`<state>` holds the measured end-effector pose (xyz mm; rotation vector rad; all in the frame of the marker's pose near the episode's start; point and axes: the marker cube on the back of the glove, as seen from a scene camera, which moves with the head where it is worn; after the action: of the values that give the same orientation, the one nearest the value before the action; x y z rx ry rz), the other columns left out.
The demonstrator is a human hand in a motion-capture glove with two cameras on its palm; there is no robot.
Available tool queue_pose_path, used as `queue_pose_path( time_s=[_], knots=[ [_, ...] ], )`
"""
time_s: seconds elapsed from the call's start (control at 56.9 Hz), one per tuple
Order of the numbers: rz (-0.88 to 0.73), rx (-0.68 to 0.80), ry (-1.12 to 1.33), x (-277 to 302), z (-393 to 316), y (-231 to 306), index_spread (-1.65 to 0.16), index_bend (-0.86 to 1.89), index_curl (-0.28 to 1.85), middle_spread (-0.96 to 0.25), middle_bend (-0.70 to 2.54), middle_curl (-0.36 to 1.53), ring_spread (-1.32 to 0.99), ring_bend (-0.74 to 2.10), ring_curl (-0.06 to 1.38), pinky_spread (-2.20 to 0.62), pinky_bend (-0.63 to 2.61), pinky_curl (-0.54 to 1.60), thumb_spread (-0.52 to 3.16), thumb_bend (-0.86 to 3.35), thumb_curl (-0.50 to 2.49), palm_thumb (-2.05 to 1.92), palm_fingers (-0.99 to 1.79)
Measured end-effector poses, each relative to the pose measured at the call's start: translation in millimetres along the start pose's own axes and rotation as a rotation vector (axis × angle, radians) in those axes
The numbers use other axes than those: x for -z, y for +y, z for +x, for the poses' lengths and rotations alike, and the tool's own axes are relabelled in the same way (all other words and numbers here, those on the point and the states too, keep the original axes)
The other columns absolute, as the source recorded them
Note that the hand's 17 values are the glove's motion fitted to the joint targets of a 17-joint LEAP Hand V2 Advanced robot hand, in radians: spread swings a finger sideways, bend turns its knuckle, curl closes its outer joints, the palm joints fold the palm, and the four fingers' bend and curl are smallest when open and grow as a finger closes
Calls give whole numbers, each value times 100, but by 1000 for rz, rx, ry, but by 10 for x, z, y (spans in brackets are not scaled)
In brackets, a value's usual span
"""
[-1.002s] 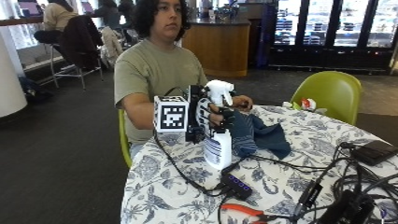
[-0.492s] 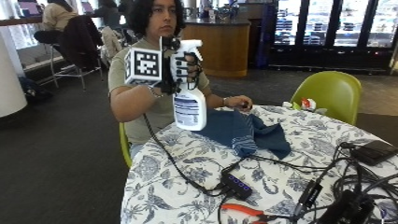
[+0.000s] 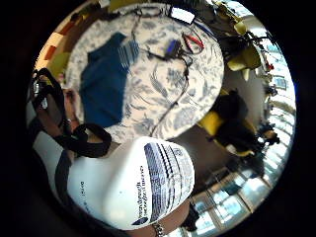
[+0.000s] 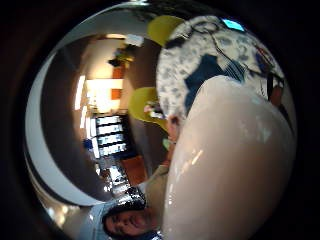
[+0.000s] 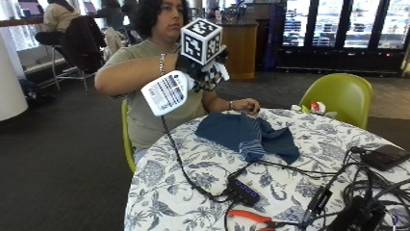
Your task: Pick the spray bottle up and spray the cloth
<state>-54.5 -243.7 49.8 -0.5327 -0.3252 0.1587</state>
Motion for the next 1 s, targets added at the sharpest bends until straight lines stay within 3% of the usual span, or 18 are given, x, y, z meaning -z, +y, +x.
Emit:
queue_pose_path(
  time_s=[0.316,0.545,0.703,1.002],
  knots=[
    [-398,-157,277,-1071,93,-388,-27,30,61,-18,65,58,-17,76,50,-28,50,44,40,-2,82,101,135],
    [-516,-169,362,-1454,18,-439,-26,26,63,-17,65,59,-17,73,49,-27,53,44,43,-1,85,101,133],
    [-411,-54,175,-1201,-368,-505,-26,23,64,-17,65,59,-17,73,50,-26,53,44,46,-2,87,101,132],
    [40,365,-307,-243,-1410,-728,-26,20,66,-17,64,59,-17,72,49,-26,54,44,50,-2,90,102,132]
  ],
)
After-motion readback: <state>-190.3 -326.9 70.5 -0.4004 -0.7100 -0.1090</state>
